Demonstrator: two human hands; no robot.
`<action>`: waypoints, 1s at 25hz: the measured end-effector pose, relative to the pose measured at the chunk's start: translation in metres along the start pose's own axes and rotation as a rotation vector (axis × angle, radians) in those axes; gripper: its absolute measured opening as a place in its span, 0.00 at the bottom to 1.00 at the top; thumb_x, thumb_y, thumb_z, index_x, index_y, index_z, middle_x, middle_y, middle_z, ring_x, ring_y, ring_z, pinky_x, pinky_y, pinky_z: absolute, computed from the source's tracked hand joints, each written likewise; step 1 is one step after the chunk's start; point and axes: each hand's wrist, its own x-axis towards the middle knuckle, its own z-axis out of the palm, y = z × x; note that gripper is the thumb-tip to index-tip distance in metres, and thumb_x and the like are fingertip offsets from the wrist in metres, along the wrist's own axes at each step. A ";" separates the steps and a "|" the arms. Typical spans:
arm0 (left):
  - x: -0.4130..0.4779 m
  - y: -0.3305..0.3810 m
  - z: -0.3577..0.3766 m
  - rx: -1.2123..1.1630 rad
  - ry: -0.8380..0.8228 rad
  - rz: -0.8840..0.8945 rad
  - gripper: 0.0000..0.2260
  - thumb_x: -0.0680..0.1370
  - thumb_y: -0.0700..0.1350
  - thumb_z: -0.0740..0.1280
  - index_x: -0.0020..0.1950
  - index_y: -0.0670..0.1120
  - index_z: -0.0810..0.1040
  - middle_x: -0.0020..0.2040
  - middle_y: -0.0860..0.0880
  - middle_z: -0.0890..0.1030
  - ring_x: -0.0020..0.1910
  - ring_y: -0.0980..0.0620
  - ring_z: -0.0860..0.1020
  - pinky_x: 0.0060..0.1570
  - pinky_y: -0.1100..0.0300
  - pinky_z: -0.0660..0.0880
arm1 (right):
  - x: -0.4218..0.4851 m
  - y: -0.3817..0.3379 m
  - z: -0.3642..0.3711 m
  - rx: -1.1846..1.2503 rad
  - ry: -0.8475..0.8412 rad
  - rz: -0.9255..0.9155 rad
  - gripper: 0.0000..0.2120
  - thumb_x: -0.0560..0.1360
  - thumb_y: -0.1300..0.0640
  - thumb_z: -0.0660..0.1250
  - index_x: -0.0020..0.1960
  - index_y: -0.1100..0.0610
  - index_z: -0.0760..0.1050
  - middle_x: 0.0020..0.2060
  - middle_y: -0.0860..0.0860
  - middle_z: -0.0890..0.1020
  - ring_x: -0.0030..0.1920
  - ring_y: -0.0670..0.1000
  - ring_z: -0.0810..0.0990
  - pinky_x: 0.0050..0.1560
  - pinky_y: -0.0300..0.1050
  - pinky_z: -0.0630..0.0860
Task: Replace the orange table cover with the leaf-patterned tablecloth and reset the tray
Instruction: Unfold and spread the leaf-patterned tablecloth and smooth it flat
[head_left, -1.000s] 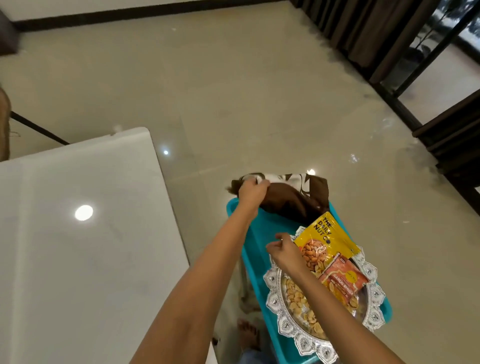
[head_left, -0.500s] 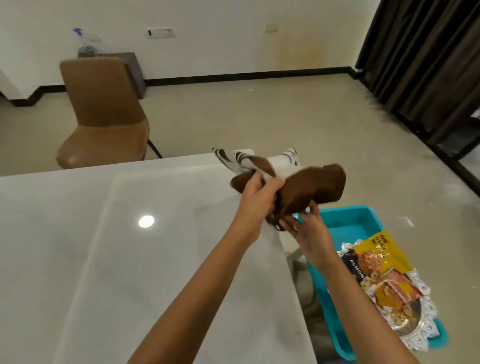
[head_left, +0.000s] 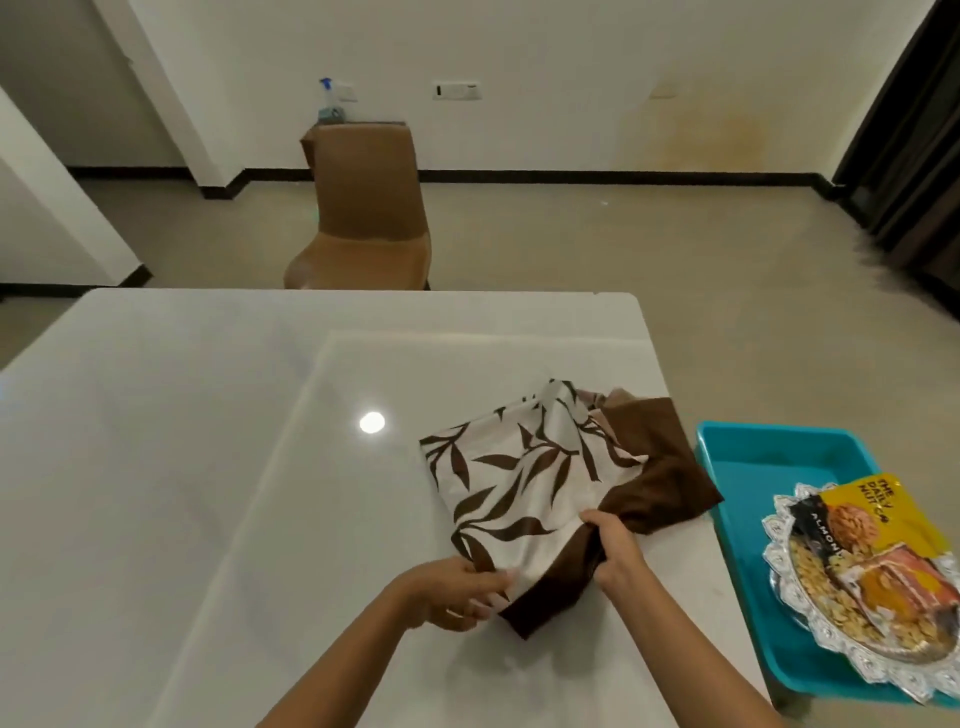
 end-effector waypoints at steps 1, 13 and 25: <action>-0.002 -0.004 -0.008 -0.107 0.028 -0.029 0.28 0.71 0.66 0.67 0.58 0.46 0.75 0.53 0.48 0.81 0.48 0.54 0.80 0.46 0.61 0.79 | -0.006 -0.003 0.012 -0.060 -0.022 0.006 0.16 0.73 0.65 0.67 0.61 0.64 0.76 0.48 0.58 0.81 0.46 0.58 0.79 0.43 0.50 0.77; 0.040 -0.057 -0.058 -1.369 0.234 0.385 0.28 0.73 0.57 0.69 0.68 0.43 0.73 0.61 0.40 0.79 0.62 0.40 0.76 0.63 0.41 0.71 | 0.015 -0.059 0.024 -0.585 -0.168 -0.248 0.17 0.74 0.58 0.67 0.62 0.61 0.74 0.54 0.59 0.81 0.54 0.60 0.79 0.53 0.52 0.77; 0.018 0.047 -0.037 -0.972 0.507 0.577 0.09 0.78 0.46 0.67 0.58 0.46 0.78 0.54 0.44 0.83 0.53 0.45 0.81 0.52 0.47 0.79 | 0.062 0.087 -0.010 -1.720 0.097 -1.295 0.47 0.67 0.31 0.64 0.77 0.56 0.56 0.77 0.56 0.54 0.76 0.61 0.54 0.74 0.60 0.47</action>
